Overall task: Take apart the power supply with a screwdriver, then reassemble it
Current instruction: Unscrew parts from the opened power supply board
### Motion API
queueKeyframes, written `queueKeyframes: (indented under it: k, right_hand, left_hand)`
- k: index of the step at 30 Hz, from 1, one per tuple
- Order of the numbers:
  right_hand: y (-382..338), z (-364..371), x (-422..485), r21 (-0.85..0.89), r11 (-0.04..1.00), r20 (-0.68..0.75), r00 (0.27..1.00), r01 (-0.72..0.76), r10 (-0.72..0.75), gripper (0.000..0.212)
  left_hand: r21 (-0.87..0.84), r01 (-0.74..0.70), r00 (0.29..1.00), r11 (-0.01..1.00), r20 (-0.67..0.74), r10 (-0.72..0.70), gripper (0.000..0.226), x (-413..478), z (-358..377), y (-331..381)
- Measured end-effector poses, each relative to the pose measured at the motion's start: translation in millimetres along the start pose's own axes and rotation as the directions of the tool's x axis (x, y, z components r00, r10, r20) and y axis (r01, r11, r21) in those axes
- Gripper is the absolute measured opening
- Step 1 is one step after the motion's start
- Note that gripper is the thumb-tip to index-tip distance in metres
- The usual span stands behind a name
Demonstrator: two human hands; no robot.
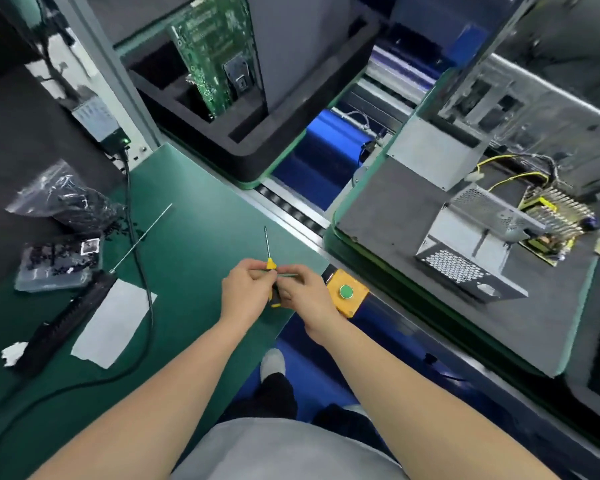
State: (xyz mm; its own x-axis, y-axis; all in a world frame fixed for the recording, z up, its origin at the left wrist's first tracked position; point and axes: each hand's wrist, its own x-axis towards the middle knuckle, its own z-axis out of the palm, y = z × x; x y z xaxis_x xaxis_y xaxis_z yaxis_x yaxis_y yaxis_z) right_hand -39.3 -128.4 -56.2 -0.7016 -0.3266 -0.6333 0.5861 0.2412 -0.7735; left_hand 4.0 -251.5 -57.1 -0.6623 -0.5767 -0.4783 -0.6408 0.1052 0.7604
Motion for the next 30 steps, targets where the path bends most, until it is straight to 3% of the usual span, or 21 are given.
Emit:
queueKeyframes:
  k: [7, 13, 21, 26, 30]
  right_hand:
    - [-36, -86, -30, -0.077, 0.956, -0.250, 0.922, 0.284, -0.294, 0.015]
    - [-66, -184, -84, -0.065, 0.889, -0.372, 0.816, 0.453, -0.442, 0.020]
    - [-55, -311, -139, -0.054, 0.854, -0.628, 0.647, 0.518, -0.432, 0.025]
    - [-26, -362, -142, 0.043, 0.918, -0.713, 0.656, 0.395, -0.248, 0.027]
    - [-8, -383, -133, 0.120, 0.950, -0.729, 0.675, 0.290, -0.114, 0.024]
  left_hand:
    - [-0.158, -0.220, 0.958, 0.963, 0.149, 0.244, 0.017, -29, 61, 82]
    - [-0.224, -0.442, 0.849, 0.869, 0.207, 0.485, 0.015, -83, 134, 153]
    - [-0.228, -0.576, 0.706, 0.785, 0.344, 0.619, 0.017, -163, 238, 216]
    - [-0.098, -0.638, 0.608, 0.764, 0.545, 0.578, 0.029, -193, 288, 216]
    - [-0.019, -0.590, 0.620, 0.807, 0.630, 0.468, 0.040, -198, 313, 202]
